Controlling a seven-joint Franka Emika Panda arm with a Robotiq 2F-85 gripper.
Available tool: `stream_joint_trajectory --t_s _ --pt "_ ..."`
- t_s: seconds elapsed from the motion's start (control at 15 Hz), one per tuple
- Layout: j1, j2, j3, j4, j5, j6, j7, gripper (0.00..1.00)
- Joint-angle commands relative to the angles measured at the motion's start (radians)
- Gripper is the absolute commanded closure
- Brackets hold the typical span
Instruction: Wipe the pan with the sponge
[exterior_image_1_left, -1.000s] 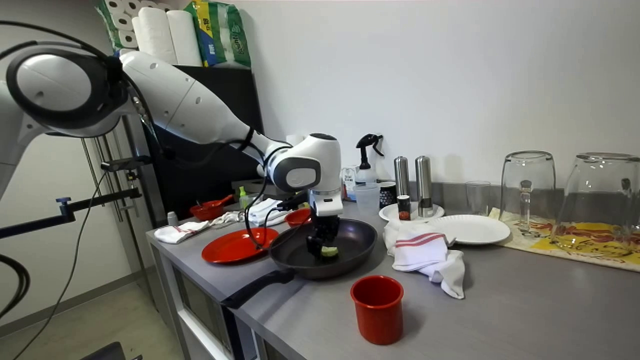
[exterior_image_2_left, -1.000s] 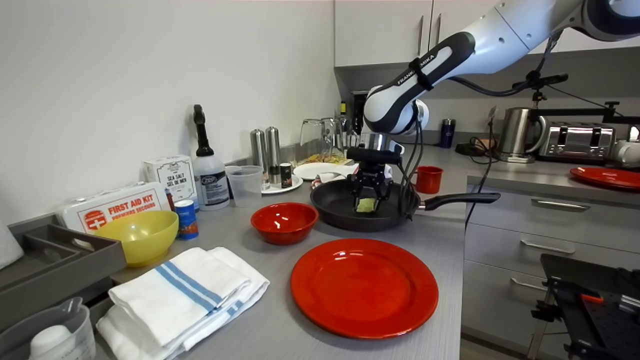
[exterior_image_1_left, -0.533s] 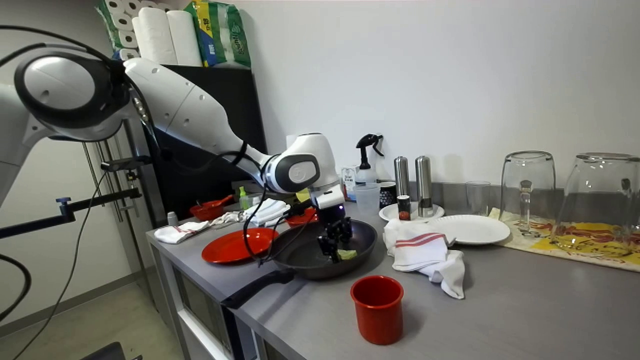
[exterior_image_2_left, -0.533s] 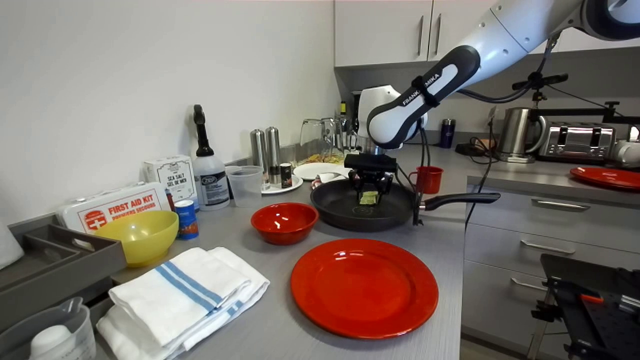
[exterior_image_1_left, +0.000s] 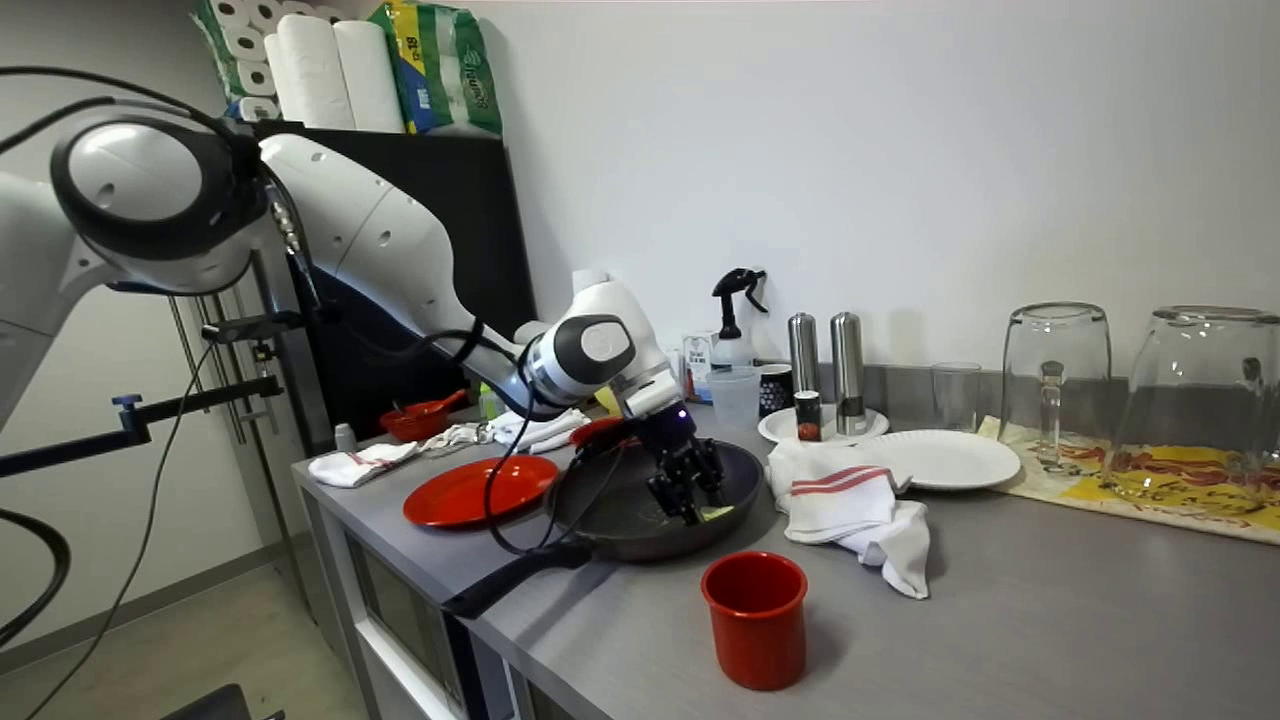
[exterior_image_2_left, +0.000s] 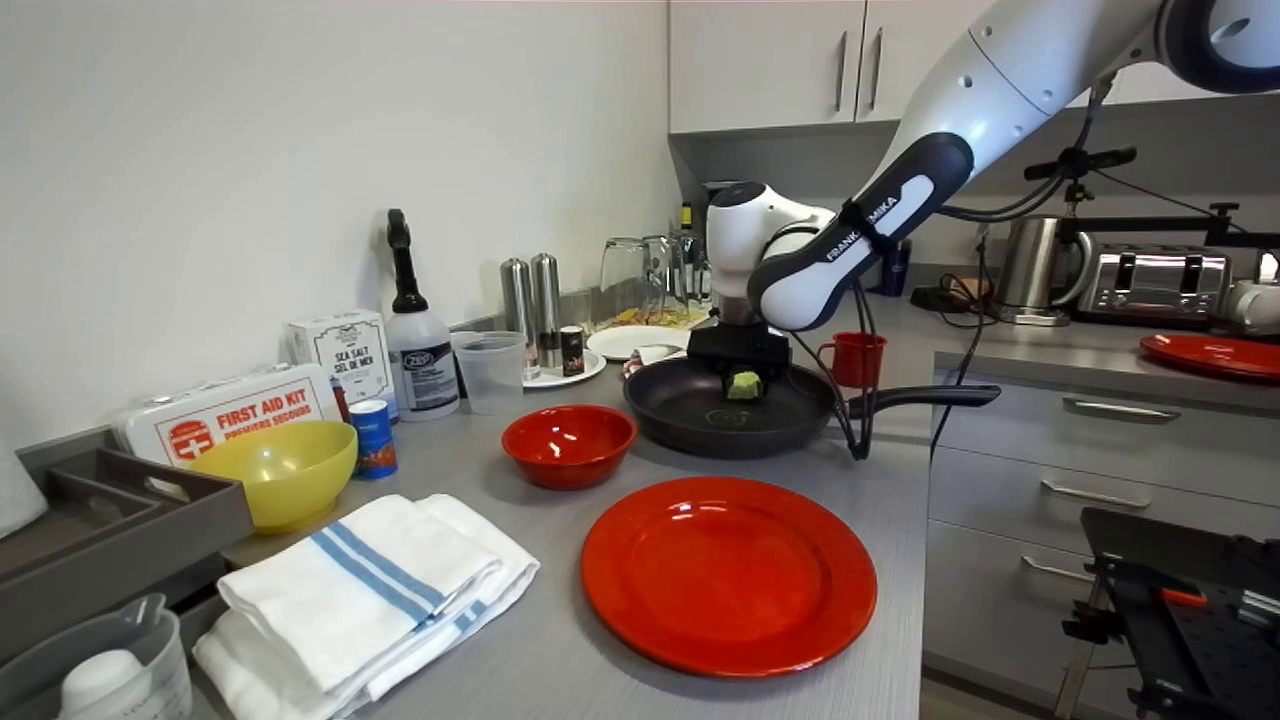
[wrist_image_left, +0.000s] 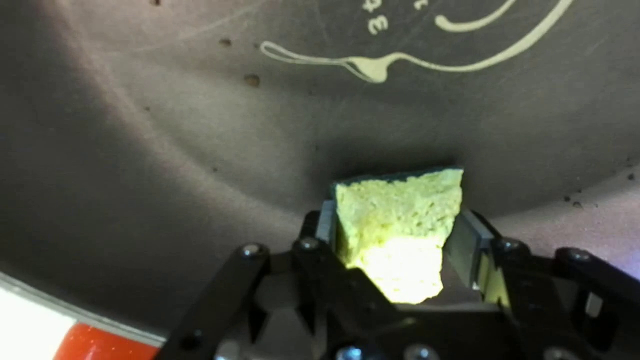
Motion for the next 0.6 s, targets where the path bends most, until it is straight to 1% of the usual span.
stream_joint_trajectory --t_s 0.0,0.27,0.4,0.53 --pt "-0.007 0.007 0.016 -0.014 -0.033 0.000 0.040 0.72" --pt "-0.121 -0.036 0.165 -0.027 0.145 -0.008 -0.131 0.72" --pt "-0.165 -0.043 0.223 -0.020 0.243 -0.019 -0.211 0.72" --pt "-0.196 -0.045 0.266 -0.012 0.330 -0.035 -0.284 0.72"
